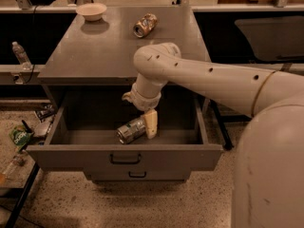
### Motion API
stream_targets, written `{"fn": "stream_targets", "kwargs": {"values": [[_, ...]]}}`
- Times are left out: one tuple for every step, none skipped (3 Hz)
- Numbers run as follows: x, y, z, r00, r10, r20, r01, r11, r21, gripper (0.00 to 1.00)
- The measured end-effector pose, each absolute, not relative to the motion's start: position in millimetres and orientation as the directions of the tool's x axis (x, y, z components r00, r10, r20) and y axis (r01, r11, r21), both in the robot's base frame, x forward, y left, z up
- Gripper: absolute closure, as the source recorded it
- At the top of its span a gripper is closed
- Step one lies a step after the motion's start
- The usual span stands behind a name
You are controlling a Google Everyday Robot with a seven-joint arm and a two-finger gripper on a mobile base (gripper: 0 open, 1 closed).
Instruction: Pick 7up can from top drawer and place on counter
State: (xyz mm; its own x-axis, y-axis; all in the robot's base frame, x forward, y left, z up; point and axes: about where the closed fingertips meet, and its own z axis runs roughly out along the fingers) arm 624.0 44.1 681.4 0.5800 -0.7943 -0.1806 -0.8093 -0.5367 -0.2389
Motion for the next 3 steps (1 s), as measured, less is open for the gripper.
{"fn": "stream_targets", "kwargs": {"values": [[626.9, 56.3, 658.0, 0.589, -0.791, -0.167, -0.803, -0.550, -0.229, 0.00], [627.1, 66.4, 637.1, 0.595, -0.786, -0.170, -0.800, -0.558, -0.220, 0.19], [627.6, 70.0, 623.6, 0.592, -0.784, -0.187, -0.803, -0.556, -0.214, 0.42]]}}
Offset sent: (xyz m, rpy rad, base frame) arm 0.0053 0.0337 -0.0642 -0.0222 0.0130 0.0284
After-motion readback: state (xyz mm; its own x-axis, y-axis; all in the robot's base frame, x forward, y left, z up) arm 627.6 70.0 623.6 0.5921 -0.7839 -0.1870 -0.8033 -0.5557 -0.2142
